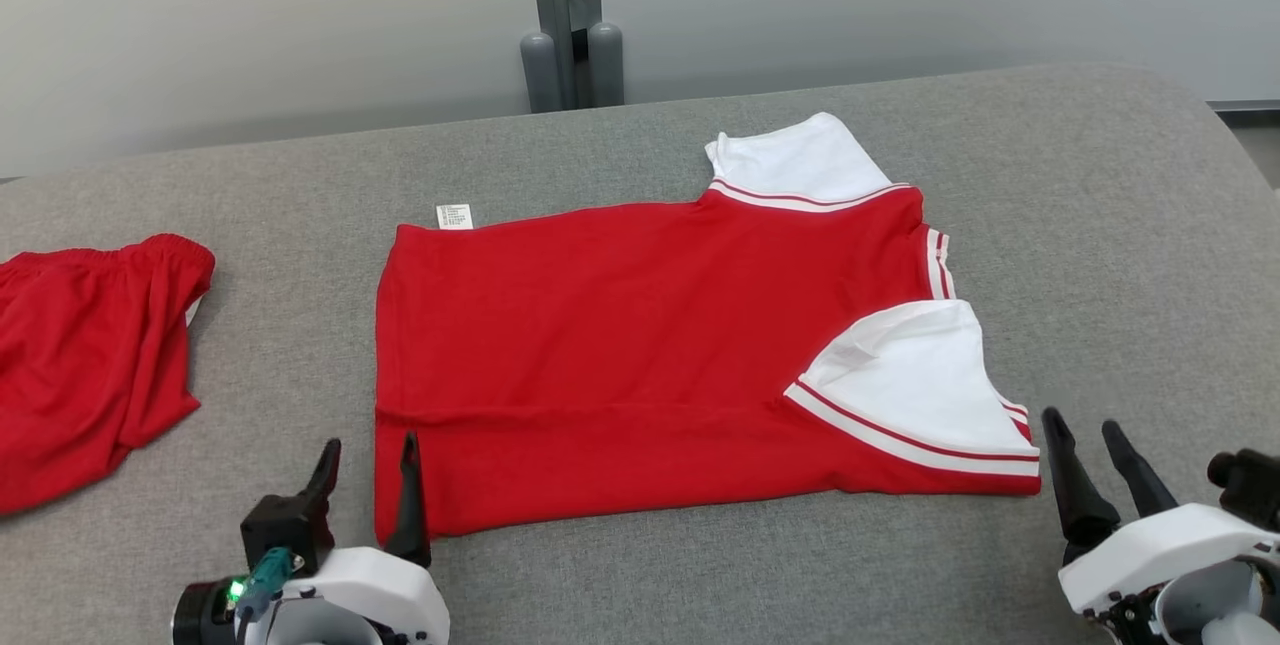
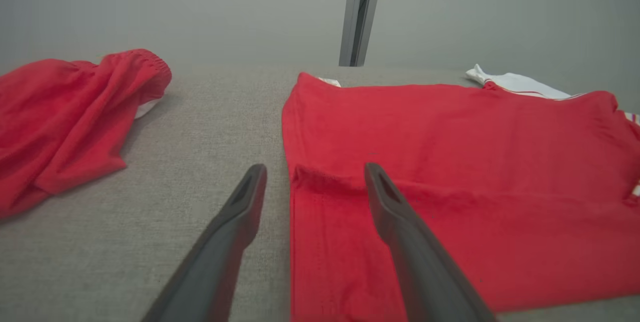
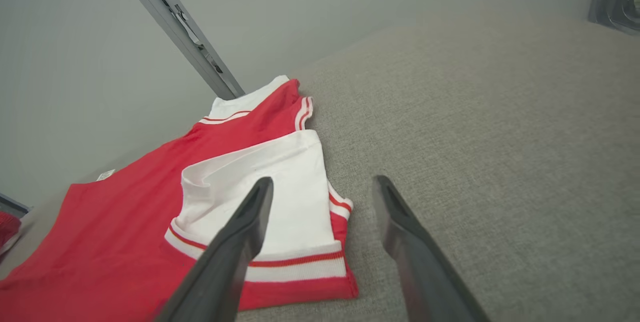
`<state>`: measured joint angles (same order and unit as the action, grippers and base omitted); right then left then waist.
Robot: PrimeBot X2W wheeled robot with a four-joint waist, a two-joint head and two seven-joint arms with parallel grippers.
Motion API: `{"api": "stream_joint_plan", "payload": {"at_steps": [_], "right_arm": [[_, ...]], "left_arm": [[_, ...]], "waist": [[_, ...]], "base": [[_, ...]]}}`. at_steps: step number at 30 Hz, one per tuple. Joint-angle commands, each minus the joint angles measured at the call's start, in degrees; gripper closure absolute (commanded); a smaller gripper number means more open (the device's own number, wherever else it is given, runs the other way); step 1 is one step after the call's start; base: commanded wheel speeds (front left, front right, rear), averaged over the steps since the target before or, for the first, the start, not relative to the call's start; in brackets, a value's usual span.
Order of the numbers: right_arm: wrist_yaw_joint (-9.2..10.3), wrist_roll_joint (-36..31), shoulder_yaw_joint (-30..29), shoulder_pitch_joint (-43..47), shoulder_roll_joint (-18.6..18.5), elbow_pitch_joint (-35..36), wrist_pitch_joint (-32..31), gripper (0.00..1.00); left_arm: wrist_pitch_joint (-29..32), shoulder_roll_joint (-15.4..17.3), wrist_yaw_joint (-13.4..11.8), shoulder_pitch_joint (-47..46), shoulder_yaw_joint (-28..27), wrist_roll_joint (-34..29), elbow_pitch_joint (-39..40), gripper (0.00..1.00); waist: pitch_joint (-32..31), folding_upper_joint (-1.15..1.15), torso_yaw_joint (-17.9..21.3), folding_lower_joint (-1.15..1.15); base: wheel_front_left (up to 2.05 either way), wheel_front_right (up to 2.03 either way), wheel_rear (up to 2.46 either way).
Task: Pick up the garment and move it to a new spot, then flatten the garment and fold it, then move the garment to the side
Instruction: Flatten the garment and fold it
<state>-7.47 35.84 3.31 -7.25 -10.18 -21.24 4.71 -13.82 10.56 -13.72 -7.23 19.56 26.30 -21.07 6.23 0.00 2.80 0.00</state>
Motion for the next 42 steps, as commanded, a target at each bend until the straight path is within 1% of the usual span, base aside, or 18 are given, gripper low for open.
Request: {"api": "stream_joint_plan", "payload": {"at_steps": [1, 6, 11, 15, 27, 28, 30, 31, 35, 36, 37, 38, 42], "right_arm": [[-0.05, -0.4, -0.2, 0.3, 0.0, -1.2, 0.1, 0.00], [-0.04, 1.1, -0.9, -1.4, 0.9, -5.1, -0.7, 0.00], [-0.05, 4.7, -0.1, -2.8, 1.7, -6.7, -2.2, 0.00], [-0.04, 6.2, 1.0, -3.5, 0.8, -7.7, -2.5, 0.00], [-0.05, 8.1, 3.1, -6.7, 0.2, -12.7, -2.4, 0.00], [-0.05, 8.3, 3.4, -7.0, 0.2, -13.2, -2.4, 0.00], [-0.05, 8.6, 3.9, -7.6, 0.3, -14.2, -2.5, 0.00], [-0.05, 8.7, 4.0, -7.8, 0.4, -14.4, -2.5, 0.00], [-0.05, 9.6, 5.4, -8.8, 0.3, -15.8, -2.9, 0.00], [-0.05, 9.8, 5.8, -8.9, 0.2, -15.9, -3.0, 0.59], [-0.05, 10.1, 6.1, -8.9, 0.2, -15.8, -2.9, 0.85], [-0.05, 10.5, 6.4, -9.1, 0.0, -15.7, -2.7, 1.00], [-0.05, 11.8, 7.1, -9.7, -0.5, -15.5, -2.4, 1.00]], "left_arm": [[0.1, 0.1, -0.4, 0.1, 0.1, -0.3, -1.1, 0.00], [2.5, -0.1, -0.5, -0.4, 1.1, -0.1, -5.1, 0.00], [4.7, -0.4, -0.8, -1.8, 0.8, 1.1, -7.4, 0.00], [8.1, -0.4, 0.2, -2.4, 1.5, 2.0, -9.2, 0.00], [13.5, -1.0, 3.2, -3.5, 3.8, 3.8, -9.1, 0.00], [13.9, -1.0, 3.3, -3.5, 4.0, 3.9, -9.0, 0.21], [14.4, -0.9, 3.5, -3.5, 4.2, 4.1, -8.8, 0.95], [14.5, -0.9, 3.7, -3.5, 4.3, 4.2, -8.8, 1.00], [14.8, -0.6, 4.0, -3.5, 4.5, 4.5, -8.2, 1.00], [14.9, -0.6, 4.0, -3.6, 4.5, 4.5, -8.0, 1.00], [14.9, -0.5, 4.0, -3.7, 4.6, 4.5, -7.8, 1.00], [14.9, -0.4, 4.0, -3.7, 4.6, 4.5, -7.6, 1.00], [14.8, 0.2, 4.4, -3.8, 4.8, 4.4, -6.9, 1.00]], "waist": [[0.0, 0.00, -0.2, 0.00], [0.1, 0.00, -0.7, 0.00], [0.4, 0.00, -1.0, 0.00], [0.9, 0.00, -1.1, 0.00], [2.5, 0.00, -1.0, 0.00], [2.6, 0.00, -1.0, 0.00], [2.8, 0.00, -0.9, 0.00], [2.9, 0.00, -1.0, 0.00], [3.0, 0.00, -1.1, 0.00], [3.0, 0.00, -1.1, 0.00], [3.0, 0.00, -1.2, 0.00], [2.9, 0.00, -1.2, 0.00], [2.6, 0.00, -1.2, 0.00]], "base": [[0.00, 0.00, 0.00], [0.00, 0.00, 0.00], [0.00, 0.00, 0.00], [0.00, 0.00, 0.00], [0.00, 0.00, 0.00], [0.00, 0.00, 0.00], [0.00, 0.00, 0.00], [0.00, 0.00, 0.00], [0.00, 0.00, 0.00], [0.00, 0.00, 0.00], [0.00, 0.00, 0.00], [0.00, 0.00, 0.00], [0.00, 0.00, 0.00]]}}
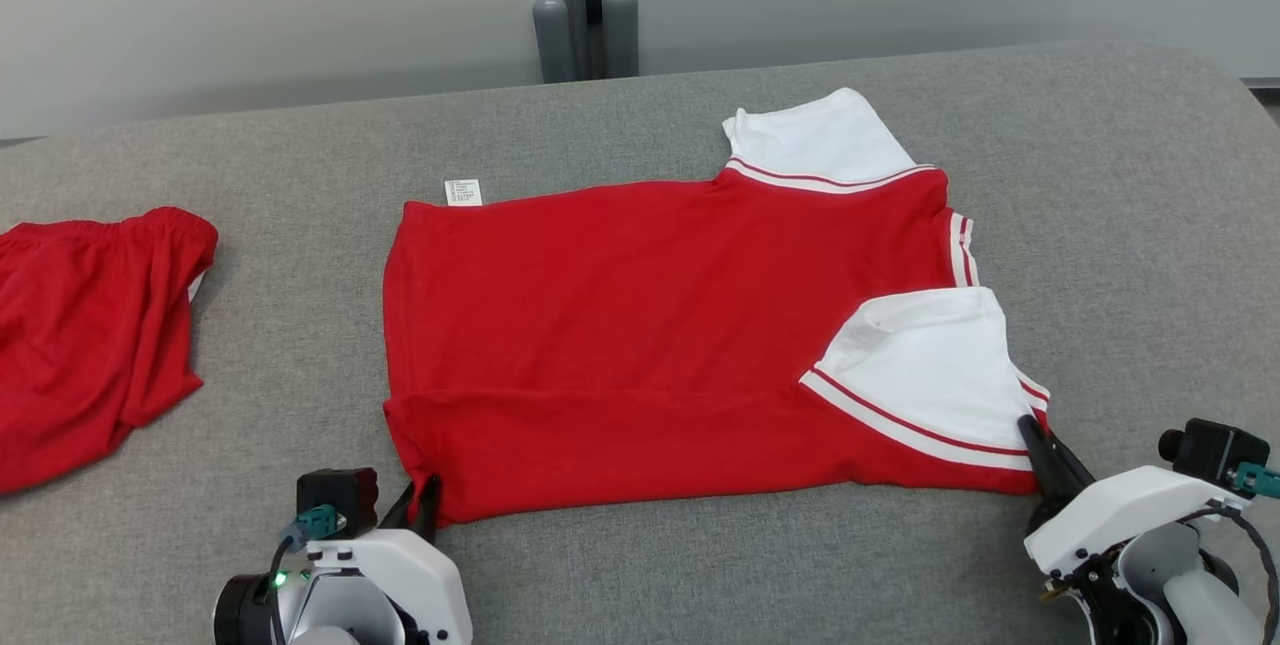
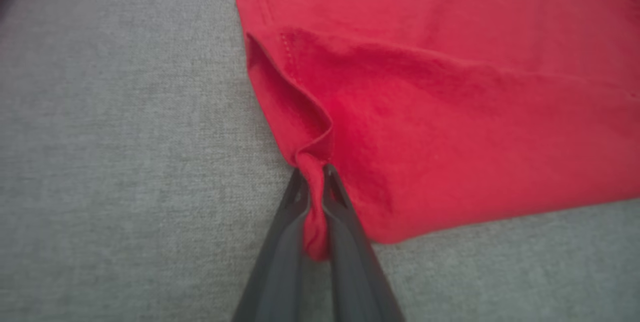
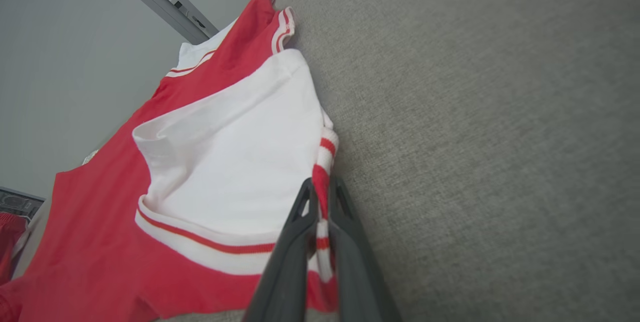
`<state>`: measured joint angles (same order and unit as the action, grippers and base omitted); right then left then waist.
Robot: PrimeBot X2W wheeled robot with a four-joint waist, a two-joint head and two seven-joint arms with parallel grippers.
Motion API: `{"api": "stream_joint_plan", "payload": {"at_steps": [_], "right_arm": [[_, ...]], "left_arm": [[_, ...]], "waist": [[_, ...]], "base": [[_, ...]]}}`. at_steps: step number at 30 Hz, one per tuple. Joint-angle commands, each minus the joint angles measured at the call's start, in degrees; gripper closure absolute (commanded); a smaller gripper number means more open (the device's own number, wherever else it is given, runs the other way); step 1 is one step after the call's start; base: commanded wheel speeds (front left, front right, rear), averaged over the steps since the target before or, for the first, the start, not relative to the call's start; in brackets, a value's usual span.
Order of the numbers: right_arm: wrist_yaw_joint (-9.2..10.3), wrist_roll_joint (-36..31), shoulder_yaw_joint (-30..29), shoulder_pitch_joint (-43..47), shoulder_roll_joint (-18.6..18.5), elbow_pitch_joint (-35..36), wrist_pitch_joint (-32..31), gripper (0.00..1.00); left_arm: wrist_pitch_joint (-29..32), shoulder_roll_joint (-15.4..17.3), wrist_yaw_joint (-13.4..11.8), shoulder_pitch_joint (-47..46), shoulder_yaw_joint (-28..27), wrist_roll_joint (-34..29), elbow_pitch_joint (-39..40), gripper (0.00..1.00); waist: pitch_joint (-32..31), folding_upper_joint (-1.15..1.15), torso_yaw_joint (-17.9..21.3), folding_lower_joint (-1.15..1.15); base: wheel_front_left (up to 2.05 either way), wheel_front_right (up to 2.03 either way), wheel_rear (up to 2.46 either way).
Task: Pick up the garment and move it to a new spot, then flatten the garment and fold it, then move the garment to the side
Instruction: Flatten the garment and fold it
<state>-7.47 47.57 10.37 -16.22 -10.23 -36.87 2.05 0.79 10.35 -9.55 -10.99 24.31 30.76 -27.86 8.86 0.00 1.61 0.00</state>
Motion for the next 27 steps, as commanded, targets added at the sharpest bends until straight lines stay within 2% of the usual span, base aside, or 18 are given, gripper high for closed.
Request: {"api": "stream_joint_plan", "payload": {"at_steps": [1, 9, 18, 25, 27], "right_arm": [[-0.05, 0.4, 0.2, -0.8, -0.6, 0.1, 0.3, 1.00], [-0.04, 3.2, 0.9, -1.6, -2.7, 0.2, -2.7, 1.00], [-0.04, 2.4, 2.5, -1.5, -5.3, 1.9, -12.9, 1.00], [-0.04, 2.4, -0.3, 0.7, -6.1, 5.2, -22.2, 1.00], [-0.04, 1.9, -2.0, 2.3, -6.0, 7.6, -26.9, 1.00]], "left_arm": [[0.2, 0.6, 0.3, -0.1, 0.2, -0.4, 0.1, 1.00], [3.7, 4.0, 1.2, -0.2, 2.8, -2.4, 2.7, 1.00], [10.4, 7.9, 2.2, 1.0, 5.2, -3.3, 7.6, 1.00], [17.1, 11.6, 2.9, 2.4, 6.7, -2.9, 12.2, 1.00], [19.4, 13.3, 3.1, 3.4, 7.0, -2.6, 14.6, 1.00]], "waist": [[-0.2, 0.00, 0.0, 0.00], [-2.3, 0.00, 0.3, 0.00], [-4.3, 0.00, 0.6, 0.00], [-5.4, 0.00, 0.7, 0.00], [-5.8, 0.00, 0.8, 0.00]], "base": [[0.00, 0.00, 0.00], [0.00, 0.00, 0.00], [0.00, 0.00, 0.00], [0.00, 0.00, 0.00], [0.00, 0.00, 0.00]]}}
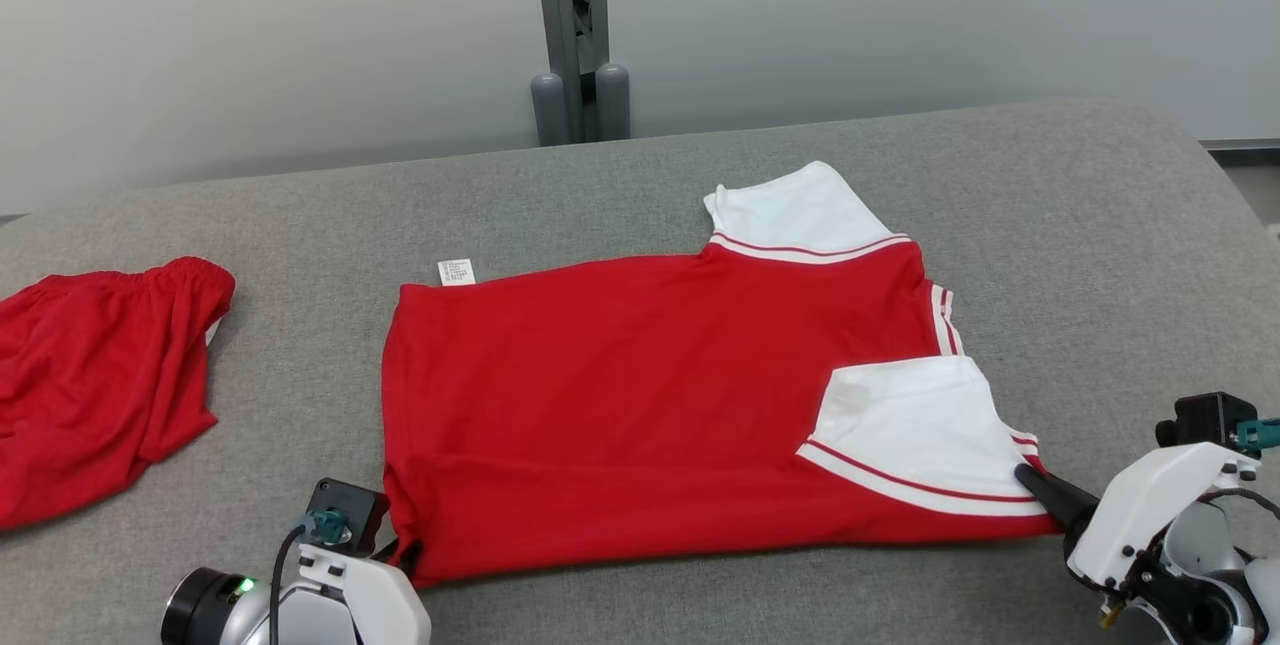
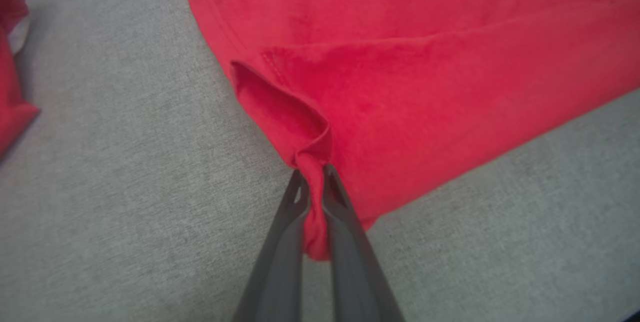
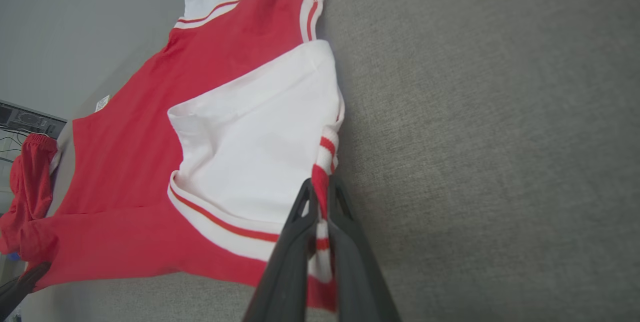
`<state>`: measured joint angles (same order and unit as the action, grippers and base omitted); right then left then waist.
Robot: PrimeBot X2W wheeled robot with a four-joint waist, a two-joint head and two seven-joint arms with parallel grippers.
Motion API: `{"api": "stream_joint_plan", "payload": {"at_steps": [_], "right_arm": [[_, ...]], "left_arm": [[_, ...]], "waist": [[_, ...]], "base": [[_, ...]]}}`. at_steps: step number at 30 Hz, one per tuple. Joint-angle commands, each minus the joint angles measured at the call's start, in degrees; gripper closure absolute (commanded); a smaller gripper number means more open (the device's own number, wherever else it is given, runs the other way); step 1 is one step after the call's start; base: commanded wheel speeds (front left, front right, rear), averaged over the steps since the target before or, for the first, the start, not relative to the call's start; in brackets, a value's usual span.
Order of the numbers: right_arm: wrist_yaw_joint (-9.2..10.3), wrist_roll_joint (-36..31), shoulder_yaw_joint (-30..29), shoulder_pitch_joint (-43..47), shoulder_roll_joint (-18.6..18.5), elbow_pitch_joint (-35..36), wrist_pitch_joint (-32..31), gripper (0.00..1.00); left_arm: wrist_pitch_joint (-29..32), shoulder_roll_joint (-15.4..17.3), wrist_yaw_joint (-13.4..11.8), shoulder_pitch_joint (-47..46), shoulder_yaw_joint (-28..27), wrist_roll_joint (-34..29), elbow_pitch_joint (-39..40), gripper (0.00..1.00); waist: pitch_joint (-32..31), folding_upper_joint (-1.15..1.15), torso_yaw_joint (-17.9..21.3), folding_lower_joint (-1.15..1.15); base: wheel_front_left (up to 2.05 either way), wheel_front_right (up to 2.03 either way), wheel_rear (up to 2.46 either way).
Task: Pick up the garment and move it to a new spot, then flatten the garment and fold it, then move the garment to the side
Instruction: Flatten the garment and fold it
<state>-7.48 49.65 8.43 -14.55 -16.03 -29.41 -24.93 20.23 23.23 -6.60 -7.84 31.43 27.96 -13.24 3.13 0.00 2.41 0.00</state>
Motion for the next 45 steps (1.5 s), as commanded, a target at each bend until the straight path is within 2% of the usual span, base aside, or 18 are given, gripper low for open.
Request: {"api": "stream_joint_plan", "payload": {"at_steps": [1, 7, 12, 14, 22, 23, 24, 25, 31, 35, 39, 43, 45], "right_arm": [[-0.03, -0.5, -0.7, 1.2, -0.3, 1.0, -1.7, 1.00], [-0.03, -2.7, -6.5, 6.3, 1.4, 7.4, -12.1, 1.00], [-0.03, -6.1, -13.2, 11.4, 5.3, 13.3, -20.1, 1.00], [-0.03, -7.5, -15.5, 13.3, 7.5, 16.1, -22.6, 1.00], [-0.04, -11.6, -21.8, 16.9, 11.9, 24.5, -29.4, 1.00], [-0.03, -12.1, -22.6, 17.1, 12.2, 25.1, -30.1, 1.00], [-0.03, -12.6, -23.3, 17.2, 12.5, 25.7, -30.4, 0.59], [-0.03, -13.0, -24.4, 17.2, 12.7, 25.8, -31.1, 0.00], [-0.06, -13.8, -26.3, 15.5, 13.0, 26.3, -31.3, 0.00], [-0.06, -14.0, -26.5, 13.4, 13.0, 27.4, -28.3, 0.00], [-0.07, -15.5, -25.6, 10.4, 13.0, 28.4, -21.2, 0.00], [-0.07, -16.5, -22.7, 7.4, 13.0, 29.0, -11.3, 0.00], [-0.07, -17.8, -19.9, 5.9, 11.8, 29.1, -5.1, 0.00]], "left_arm": [[0.6, 1.0, 0.1, 0.6, -0.1, 0.2, 0.9, 1.00], [3.6, 4.0, -0.5, 4.3, 0.0, 1.2, 6.9, 1.00], [5.5, 5.7, -1.3, 7.0, 0.5, 1.1, 10.5, 1.00], [6.2, 6.3, -1.5, 7.9, 0.8, 1.3, 11.4, 1.00], [7.7, 7.7, -2.6, 10.2, 1.2, 1.2, 14.2, 1.00], [7.6, 7.9, -2.9, 10.4, 1.2, 0.9, 14.4, 0.62], [7.6, 8.0, -3.1, 10.5, 1.2, 0.8, 14.5, 0.25], [7.6, 8.0, -3.2, 10.6, 1.3, 0.7, 14.7, 0.00], [9.4, 8.5, -3.8, 10.8, 1.0, 1.6, 16.0, 0.00], [8.1, 9.2, -5.8, 9.1, -1.2, 0.8, 17.2, 0.00], [4.0, 7.9, -8.9, 6.5, -4.2, -0.5, 17.5, 0.00], [-0.8, 5.5, -10.5, 4.5, -6.0, -0.7, 16.3, 0.00], [-4.1, 4.2, -11.1, 3.1, -6.9, -1.1, 15.3, 0.00]], "waist": [[-0.1, 0.00, 0.1, 0.00], [-0.2, 0.00, 0.3, 0.00], [-0.2, 0.00, 0.1, 0.00], [-0.2, 0.00, 0.0, 0.00], [-0.4, 0.00, 0.3, 0.00], [-0.4, 0.00, 0.3, 0.00], [-0.5, 0.00, 0.3, 0.00], [-0.5, 0.00, 0.3, 0.00], [-1.0, 0.00, 0.3, 0.00], [-0.9, 0.00, 0.2, 0.00], [-0.6, 0.00, 0.2, 0.00], [-0.2, 0.00, 0.6, 0.00], [0.1, 0.00, 1.0, 0.00]], "base": [[0.00, 0.00, 0.00], [0.00, 0.00, 0.00], [0.00, 0.00, 0.00], [0.00, 0.00, 0.00], [0.00, 0.00, 0.00], [0.00, 0.00, 0.00], [0.00, 0.00, 0.00], [0.00, 0.00, 0.00], [0.00, 0.00, 0.00], [0.00, 0.00, 0.00], [0.00, 0.00, 0.00], [0.00, 0.00, 0.00], [0.00, 0.00, 0.00]]}}
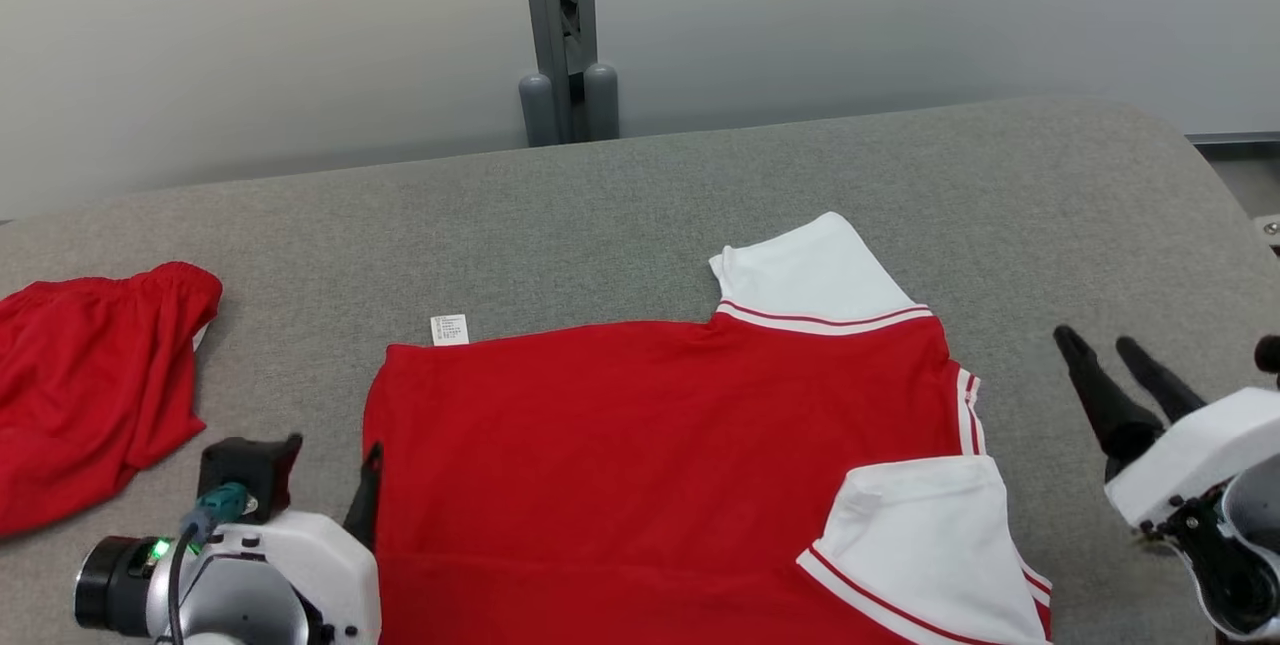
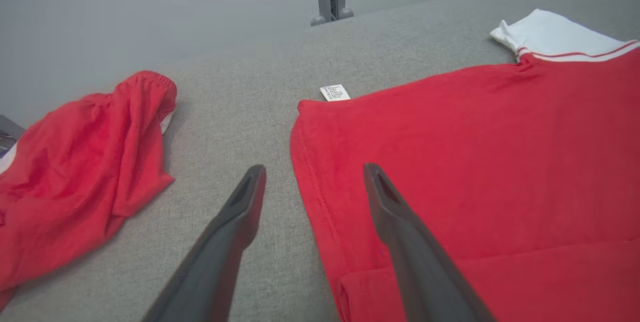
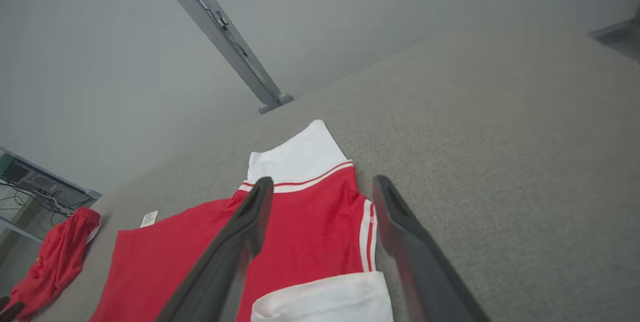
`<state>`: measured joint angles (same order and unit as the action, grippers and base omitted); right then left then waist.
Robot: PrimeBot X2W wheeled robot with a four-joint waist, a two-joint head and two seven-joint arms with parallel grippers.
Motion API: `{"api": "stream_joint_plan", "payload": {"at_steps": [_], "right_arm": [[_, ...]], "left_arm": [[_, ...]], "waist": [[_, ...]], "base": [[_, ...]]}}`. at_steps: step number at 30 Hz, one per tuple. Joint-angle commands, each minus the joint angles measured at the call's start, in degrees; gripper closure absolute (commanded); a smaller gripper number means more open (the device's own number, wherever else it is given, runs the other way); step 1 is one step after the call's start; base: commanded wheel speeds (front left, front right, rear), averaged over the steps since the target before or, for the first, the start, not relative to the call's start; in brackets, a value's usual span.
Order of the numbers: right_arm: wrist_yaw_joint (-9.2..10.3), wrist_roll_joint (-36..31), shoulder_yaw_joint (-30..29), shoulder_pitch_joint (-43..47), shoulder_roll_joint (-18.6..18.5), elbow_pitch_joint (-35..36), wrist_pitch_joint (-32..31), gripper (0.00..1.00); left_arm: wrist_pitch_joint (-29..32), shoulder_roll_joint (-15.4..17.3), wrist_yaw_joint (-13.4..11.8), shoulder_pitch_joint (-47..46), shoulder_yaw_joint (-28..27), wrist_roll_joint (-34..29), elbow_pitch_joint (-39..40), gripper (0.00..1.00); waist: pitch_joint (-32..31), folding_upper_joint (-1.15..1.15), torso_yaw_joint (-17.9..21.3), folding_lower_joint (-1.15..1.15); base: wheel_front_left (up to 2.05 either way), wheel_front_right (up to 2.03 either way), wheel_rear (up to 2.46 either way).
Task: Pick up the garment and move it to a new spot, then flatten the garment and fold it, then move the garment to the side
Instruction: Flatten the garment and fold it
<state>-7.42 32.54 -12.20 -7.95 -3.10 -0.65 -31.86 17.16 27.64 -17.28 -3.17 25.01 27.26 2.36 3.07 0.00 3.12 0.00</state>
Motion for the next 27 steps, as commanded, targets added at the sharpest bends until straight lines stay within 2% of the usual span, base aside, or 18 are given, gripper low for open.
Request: {"api": "stream_joint_plan", "payload": {"at_steps": [1, 7, 13, 21, 27], "right_arm": [[-0.12, -1.6, 2.4, -1.4, -2.3, 0.3, 5.5, 0.00], [-0.12, -4.0, 13.9, -3.8, -7.7, -2.2, 26.2, 0.00], [-0.12, -6.6, 20.9, -4.7, -8.7, -8.0, 39.6, 0.00], [-0.12, -8.4, 21.8, -5.9, -5.0, -15.3, 45.7, 0.00], [-0.12, -9.4, 22.7, -8.4, -2.7, -19.5, 47.0, 0.00]], "left_arm": [[-3.0, -1.0, -0.7, -2.0, -0.9, -0.6, -0.8, 0.00], [-15.8, -6.1, -1.6, -3.7, -3.4, -0.6, -4.9, 0.00], [-28.1, -10.8, -2.1, -4.4, -5.3, -0.6, -9.8, 0.00], [-32.3, -14.7, -1.5, -4.0, -7.5, -2.0, -14.8, 0.00], [-32.4, -17.4, 0.9, -3.3, -11.8, -5.9, -16.4, 0.00]], "waist": [[0.3, 0.00, 0.4, 0.00], [0.8, 0.00, 1.6, 0.00], [1.5, 0.00, 2.5, 0.00], [2.7, 0.00, 3.5, 0.00], [4.2, 0.00, 4.5, 0.00]], "base": [[0.00, 0.00, 0.00], [0.00, 0.00, 0.00], [0.00, 0.00, 0.00], [0.00, 0.00, 0.00], [0.00, 0.00, 0.00]]}}
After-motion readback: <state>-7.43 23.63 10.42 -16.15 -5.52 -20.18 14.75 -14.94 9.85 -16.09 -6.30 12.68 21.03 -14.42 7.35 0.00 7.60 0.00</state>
